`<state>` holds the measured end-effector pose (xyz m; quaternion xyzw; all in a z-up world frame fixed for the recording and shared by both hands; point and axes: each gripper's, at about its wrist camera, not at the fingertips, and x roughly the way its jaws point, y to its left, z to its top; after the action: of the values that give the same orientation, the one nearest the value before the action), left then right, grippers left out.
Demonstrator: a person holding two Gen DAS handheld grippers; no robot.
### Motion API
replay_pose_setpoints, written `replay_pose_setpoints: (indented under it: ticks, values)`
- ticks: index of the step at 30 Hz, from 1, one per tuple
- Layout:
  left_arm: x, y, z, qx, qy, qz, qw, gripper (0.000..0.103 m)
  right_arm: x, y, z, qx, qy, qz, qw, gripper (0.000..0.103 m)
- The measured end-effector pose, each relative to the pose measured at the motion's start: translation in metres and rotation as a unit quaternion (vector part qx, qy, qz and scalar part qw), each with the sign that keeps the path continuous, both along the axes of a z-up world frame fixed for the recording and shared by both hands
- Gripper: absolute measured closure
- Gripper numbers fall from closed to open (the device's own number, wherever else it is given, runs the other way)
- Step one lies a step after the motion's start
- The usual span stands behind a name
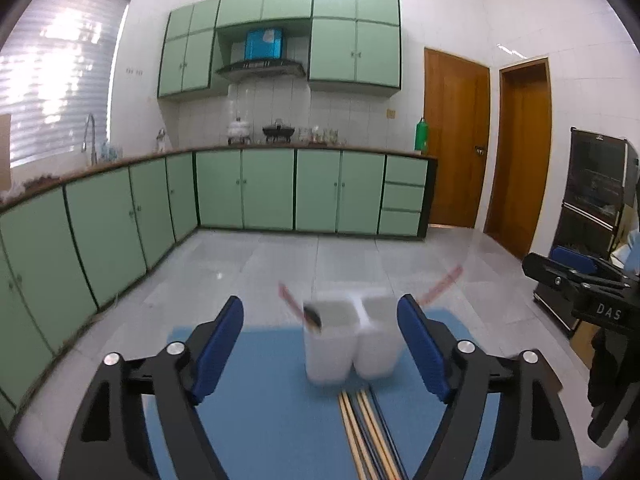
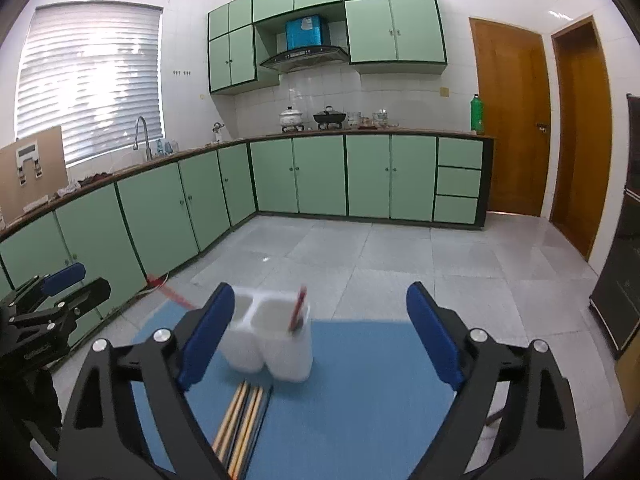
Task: Organize utensils
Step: 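Return the right gripper to the chopsticks and close on a black chopstick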
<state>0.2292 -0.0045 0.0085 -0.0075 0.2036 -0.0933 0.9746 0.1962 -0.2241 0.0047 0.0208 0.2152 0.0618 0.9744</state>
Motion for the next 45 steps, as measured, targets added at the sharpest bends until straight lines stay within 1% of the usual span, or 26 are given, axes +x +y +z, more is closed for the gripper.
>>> replay_pose_setpoints:
  ticks: [6, 11, 15, 20, 23, 27, 31, 41, 45]
  values:
    - [-0.04, 0.006, -0.054, 0.012, 0.058, 0.017, 0.9981, 0.021, -0.044, 0.009, -0.054, 0.0, 0.048, -0.006, 0.999, 0.017]
    - [-0.069, 0.009, -0.103, 0.029, 0.112, 0.024, 0.993, 0.021, -0.071, 0.025, -0.103, 0.012, 0.105, -0.004, 0.994, 0.017]
    - [-0.081, 0.011, -0.131, 0.039, 0.144, 0.028, 0.9884, 0.021, -0.088, 0.04, -0.136, 0.006, 0.135, 0.003, 0.991, 0.017]
    - [-0.09, 0.014, -0.157, 0.051, 0.172, 0.034, 0.9832, 0.021, -0.095, 0.056, -0.163, 0.008, 0.167, 0.011, 0.986, 0.018]
    - [-0.09, 0.016, -0.164, 0.051, 0.185, 0.036, 0.9807, 0.021, -0.096, 0.062, -0.172, -0.006, 0.179, 0.014, 0.984, 0.018]
    - [-0.094, 0.019, -0.172, 0.049, 0.197, 0.039, 0.9783, 0.021, -0.095, 0.066, -0.186, -0.013, 0.213, 0.013, 0.977, 0.022]
    - [-0.097, 0.023, -0.178, 0.048, 0.205, 0.04, 0.9767, 0.021, -0.096, 0.071, -0.193, -0.024, 0.227, 0.015, 0.973, 0.022]
    - [-0.095, 0.027, -0.178, 0.041, 0.211, 0.041, 0.9758, 0.02, -0.091, 0.078, -0.202, -0.055, 0.243, 0.008, 0.968, 0.022]
    - [-0.093, 0.025, -0.178, 0.041, 0.212, 0.04, 0.9756, 0.02, -0.092, 0.084, -0.202, -0.059, 0.242, 0.02, 0.968, 0.023]
